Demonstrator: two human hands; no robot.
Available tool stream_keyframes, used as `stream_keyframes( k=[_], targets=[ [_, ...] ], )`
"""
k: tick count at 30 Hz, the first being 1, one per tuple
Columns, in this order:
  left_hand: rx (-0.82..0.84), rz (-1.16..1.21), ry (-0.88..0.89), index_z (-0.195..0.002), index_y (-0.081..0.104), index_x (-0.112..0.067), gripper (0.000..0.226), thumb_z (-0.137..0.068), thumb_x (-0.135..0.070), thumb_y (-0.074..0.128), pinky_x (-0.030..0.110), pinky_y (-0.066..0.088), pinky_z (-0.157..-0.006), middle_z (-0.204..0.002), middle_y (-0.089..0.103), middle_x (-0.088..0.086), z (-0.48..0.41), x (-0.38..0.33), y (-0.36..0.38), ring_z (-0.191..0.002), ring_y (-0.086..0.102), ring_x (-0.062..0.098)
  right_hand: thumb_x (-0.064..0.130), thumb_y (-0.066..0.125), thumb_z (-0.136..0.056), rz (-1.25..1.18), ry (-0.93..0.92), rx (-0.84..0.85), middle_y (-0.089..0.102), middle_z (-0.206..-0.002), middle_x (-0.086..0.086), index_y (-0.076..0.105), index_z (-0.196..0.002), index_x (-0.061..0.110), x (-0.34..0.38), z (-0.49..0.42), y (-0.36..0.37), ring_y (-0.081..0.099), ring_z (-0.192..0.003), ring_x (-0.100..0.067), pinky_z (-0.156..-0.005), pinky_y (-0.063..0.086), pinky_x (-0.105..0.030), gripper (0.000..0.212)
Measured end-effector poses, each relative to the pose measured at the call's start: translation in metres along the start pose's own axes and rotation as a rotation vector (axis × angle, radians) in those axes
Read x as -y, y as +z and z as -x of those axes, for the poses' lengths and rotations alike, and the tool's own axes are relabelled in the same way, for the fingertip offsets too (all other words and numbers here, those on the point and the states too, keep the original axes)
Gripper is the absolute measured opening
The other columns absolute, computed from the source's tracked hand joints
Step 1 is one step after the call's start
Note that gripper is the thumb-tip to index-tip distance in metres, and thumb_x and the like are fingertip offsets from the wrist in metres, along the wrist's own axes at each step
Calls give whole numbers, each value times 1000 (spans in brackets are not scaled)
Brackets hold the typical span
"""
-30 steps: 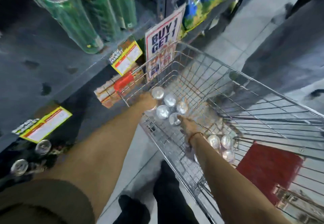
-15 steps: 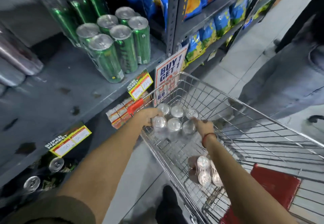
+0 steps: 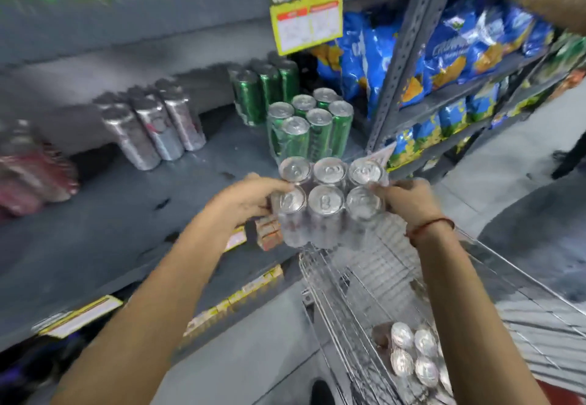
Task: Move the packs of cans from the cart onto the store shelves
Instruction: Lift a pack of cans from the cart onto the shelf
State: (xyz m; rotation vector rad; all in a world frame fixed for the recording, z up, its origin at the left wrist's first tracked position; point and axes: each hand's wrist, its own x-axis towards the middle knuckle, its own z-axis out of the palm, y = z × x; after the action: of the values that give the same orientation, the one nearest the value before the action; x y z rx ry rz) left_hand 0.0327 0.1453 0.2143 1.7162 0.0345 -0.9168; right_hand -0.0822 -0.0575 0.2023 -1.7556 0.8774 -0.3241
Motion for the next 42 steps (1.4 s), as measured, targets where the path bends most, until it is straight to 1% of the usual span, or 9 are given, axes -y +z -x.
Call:
stream_keyframes(
  k=[6, 14, 21, 26, 28, 30, 32, 36, 42],
  targets=[
    [-175, 25, 78, -125, 53, 2, 44, -84, -11, 64, 22, 51, -60, -103, 63, 12, 49, -7, -86, -77, 60, 13, 21, 79, -68, 28, -132, 246, 58, -72, -14, 67, -68, -7, 56, -3, 78, 51, -70, -22, -71, 46, -42, 30],
    [-470, 164, 99, -87, 59, -9, 8, -83, -3, 62, 28, 50, -67, -79, 61, 7, 50, 1, -166, -70, 59, 14, 24, 75, -72, 132, -223, 334, 70, -93, -12, 71, -92, 0, 105, -4, 193, 64, -89, -23, -78, 48, -28, 32],
    [-612, 143, 62, -120, 49, 2, 40, -82, -2, 61, 42, 52, -86, -100, 60, 14, 24, 11, -197, -90, 60, 24, 26, 73, -75, 157, -185, 355, 68, -110, -16, 68, -98, 0, 116, -15, 238, 63, -103, -27, -74, 42, -22, 35],
    [-702, -45, 116, -72, 55, -10, 11, -80, -14, 61, 26, 47, -64, -96, 58, 15, 20, 22, -192, -76, 56, 21, 32, 68, -80, 198, -305, 361, 71, -100, -18, 69, -90, -2, 108, -16, 234, 64, -92, -25, -76, 44, -24, 36],
    [-821, -207, 185, -93, 58, -5, 19, -80, -19, 58, 25, 43, -56, -112, 55, 18, 24, 25, -174, -91, 55, 26, 33, 67, -81, 165, -363, 347, 71, -101, -19, 67, -96, -2, 100, -14, 223, 64, -95, -27, -85, 48, -30, 38],
    [-1025, -419, 412, -124, 50, -3, 47, -81, -18, 59, 38, 48, -84, -135, 44, 19, 27, 30, -142, -125, 41, 33, 30, 67, -81, 98, -387, 314, 70, -103, -16, 64, -103, 1, 85, -11, 206, 63, -95, -23, -89, 48, -30, 37],
    [-1102, -540, 723, -126, 51, -3, 48, -81, -16, 59, 39, 34, -106, -134, 46, 20, 28, 34, -95, -130, 39, 33, 28, 66, -82, 53, -378, 274, 70, -98, -13, 64, -102, 3, 62, -10, 181, 62, -88, -19, -83, 47, -25, 32],
    [-722, -519, 823, -117, 56, -2, 33, -89, -18, 55, 23, 32, -97, -115, 59, 17, 6, 54, -1, -113, 51, 26, 19, 65, -83, 8, -244, 163, 67, -90, -18, 64, -97, -2, -9, -14, 118, 59, -82, -20, -77, 48, -31, 25],
    [-8, -615, 493, -111, 59, 5, 25, -90, -8, 52, 42, 49, -90, -110, 65, 24, -51, 103, 121, -103, 63, 35, 16, 65, -82, 157, 87, -34, 67, -88, -17, 65, -94, -6, -150, -12, 16, 58, -80, -18, -68, 45, -19, 25]
  ],
)
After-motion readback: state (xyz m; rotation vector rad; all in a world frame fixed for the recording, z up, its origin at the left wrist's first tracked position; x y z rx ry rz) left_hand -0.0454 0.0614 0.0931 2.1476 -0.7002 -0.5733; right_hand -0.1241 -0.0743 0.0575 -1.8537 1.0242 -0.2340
